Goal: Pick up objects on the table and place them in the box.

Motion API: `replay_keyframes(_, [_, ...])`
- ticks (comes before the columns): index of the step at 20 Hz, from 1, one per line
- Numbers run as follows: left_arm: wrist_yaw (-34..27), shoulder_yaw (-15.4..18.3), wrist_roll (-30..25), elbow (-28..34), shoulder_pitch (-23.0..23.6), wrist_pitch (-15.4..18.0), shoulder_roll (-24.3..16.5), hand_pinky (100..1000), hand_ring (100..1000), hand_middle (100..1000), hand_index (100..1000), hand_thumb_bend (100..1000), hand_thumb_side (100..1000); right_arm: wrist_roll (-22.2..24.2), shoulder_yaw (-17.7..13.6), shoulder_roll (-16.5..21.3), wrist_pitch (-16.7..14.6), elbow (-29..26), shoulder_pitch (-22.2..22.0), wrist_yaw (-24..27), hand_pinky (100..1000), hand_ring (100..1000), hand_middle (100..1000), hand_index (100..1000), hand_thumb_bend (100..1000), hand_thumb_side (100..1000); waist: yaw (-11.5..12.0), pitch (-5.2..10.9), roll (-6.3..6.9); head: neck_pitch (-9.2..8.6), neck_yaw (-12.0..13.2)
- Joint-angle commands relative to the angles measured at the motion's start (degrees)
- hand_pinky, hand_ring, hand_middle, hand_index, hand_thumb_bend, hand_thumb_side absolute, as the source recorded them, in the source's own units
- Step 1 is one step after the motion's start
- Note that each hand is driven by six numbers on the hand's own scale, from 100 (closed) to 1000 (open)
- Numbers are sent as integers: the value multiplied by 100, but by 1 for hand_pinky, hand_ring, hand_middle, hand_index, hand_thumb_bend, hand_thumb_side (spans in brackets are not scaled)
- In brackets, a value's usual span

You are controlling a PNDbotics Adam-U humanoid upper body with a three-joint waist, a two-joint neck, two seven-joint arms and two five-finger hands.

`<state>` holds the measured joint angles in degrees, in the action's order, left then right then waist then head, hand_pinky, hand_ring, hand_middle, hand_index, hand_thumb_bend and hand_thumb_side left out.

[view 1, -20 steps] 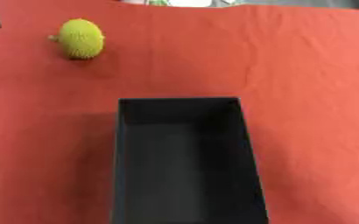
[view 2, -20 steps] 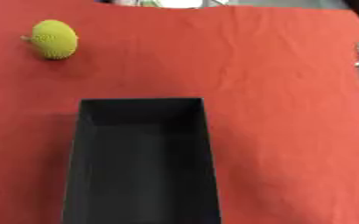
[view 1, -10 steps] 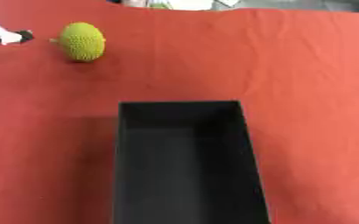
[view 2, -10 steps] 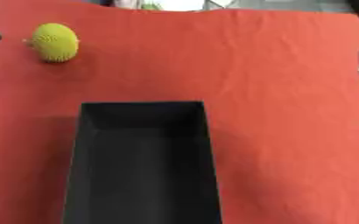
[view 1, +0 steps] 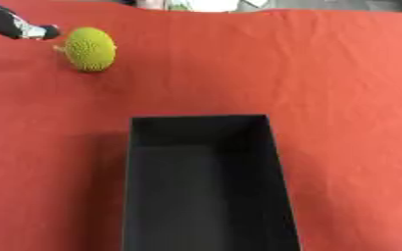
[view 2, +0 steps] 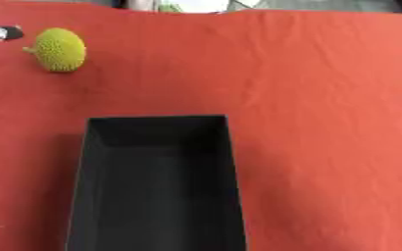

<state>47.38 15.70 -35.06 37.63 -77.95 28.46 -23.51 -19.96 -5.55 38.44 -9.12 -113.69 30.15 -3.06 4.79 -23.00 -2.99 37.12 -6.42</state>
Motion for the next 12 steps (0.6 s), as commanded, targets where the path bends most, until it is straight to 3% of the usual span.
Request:
replay_keyframes(1, [180, 54, -1166, 154, -163, 1261, 7, 1000, 940, 899, 857, 575, 226, -3, -16, 70, -10, -90, 96, 53, 727, 822, 622, 764, 100, 409, -32, 112, 19, -43, 103])
replay_keyframes(9, [327, 9, -1135, -10, -143, 1330, 97, 1000, 925, 882, 871, 527, 299, -13, -5, 47, -6, -90, 122, 86, 727, 822, 620, 764, 100, 423, -68, 71, 49, -20, 150])
replay_keyframes(12, [263, -55, -1357, -128, -149, 1354, 104, 1000, 927, 883, 877, 511, 390, -20, 4, 39, 0, -90, 130, 99, 727, 822, 619, 763, 100, 427, -76, 74, 65, -21, 147])
